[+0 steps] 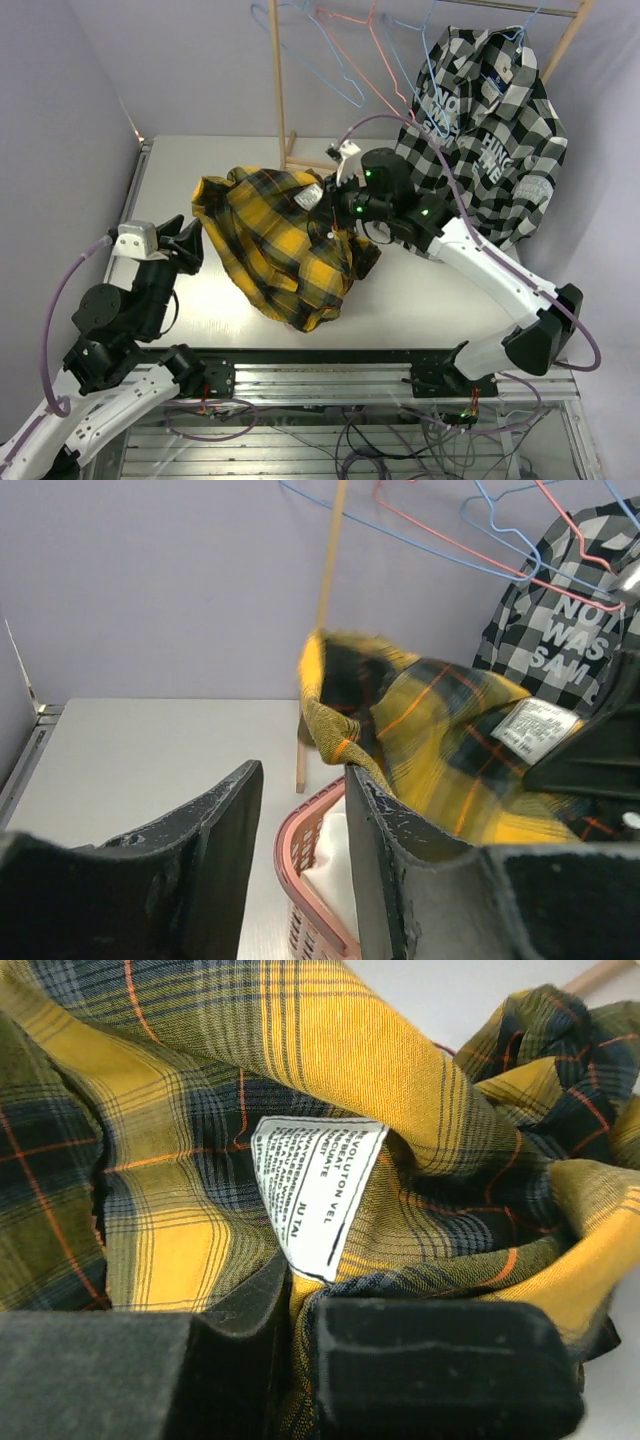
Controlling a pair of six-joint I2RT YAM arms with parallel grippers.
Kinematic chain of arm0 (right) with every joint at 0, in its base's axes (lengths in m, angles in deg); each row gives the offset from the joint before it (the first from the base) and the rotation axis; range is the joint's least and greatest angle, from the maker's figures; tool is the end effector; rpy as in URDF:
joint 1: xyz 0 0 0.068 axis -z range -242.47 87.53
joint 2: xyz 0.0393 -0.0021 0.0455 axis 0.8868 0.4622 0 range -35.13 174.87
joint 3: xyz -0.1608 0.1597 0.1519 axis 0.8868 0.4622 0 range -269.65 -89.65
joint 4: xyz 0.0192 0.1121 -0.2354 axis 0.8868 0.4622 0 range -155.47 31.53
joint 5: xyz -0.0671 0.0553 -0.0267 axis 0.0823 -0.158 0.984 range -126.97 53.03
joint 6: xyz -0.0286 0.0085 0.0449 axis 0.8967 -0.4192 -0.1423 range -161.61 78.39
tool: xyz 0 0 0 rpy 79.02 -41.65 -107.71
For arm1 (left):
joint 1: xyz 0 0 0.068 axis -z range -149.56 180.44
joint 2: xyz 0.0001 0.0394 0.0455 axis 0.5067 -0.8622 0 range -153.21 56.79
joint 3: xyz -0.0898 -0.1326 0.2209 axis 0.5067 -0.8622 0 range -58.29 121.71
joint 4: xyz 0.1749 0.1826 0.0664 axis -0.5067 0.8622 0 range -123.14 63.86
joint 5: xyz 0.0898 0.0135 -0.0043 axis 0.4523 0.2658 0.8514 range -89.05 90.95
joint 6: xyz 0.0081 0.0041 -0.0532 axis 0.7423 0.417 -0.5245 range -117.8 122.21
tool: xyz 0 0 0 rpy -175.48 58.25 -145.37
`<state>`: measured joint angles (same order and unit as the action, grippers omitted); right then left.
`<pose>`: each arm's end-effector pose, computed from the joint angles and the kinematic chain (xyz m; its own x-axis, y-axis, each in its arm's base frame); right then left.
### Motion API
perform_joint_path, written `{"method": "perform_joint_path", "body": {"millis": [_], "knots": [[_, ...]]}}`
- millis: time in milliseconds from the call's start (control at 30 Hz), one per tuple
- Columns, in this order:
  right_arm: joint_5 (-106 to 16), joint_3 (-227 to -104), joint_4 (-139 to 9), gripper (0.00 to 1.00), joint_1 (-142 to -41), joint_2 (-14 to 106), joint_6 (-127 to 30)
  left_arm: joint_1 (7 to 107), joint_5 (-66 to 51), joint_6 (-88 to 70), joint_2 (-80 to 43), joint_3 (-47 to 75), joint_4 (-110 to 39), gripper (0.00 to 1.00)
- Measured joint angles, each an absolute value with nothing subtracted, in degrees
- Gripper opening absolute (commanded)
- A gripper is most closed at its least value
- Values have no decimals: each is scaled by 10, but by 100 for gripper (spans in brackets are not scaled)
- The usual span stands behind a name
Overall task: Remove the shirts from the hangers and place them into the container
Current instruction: Place the shirt in the bin.
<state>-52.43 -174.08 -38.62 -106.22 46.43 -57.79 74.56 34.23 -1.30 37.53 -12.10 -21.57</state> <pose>0.2260 0.2294 0.4028 -0.5168 -0.1229 -0.8472 -0.7272 0.5853 0.3587 0.0582 -0.0291 0.3925 0.1774 -0.2432 -0.9536 0.2134 0.9554 -0.2040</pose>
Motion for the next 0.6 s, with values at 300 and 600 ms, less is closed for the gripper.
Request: {"method": "perform_joint_path", "body": {"millis": [300,600], "knots": [[-438,-1703,-417,0,-1156,541,-552,745,291,-15,253,-71,-171,40],[-396,-1638,-451,0,-1180,630,-567,745,271,-26,264,-71,-128,41]]}}
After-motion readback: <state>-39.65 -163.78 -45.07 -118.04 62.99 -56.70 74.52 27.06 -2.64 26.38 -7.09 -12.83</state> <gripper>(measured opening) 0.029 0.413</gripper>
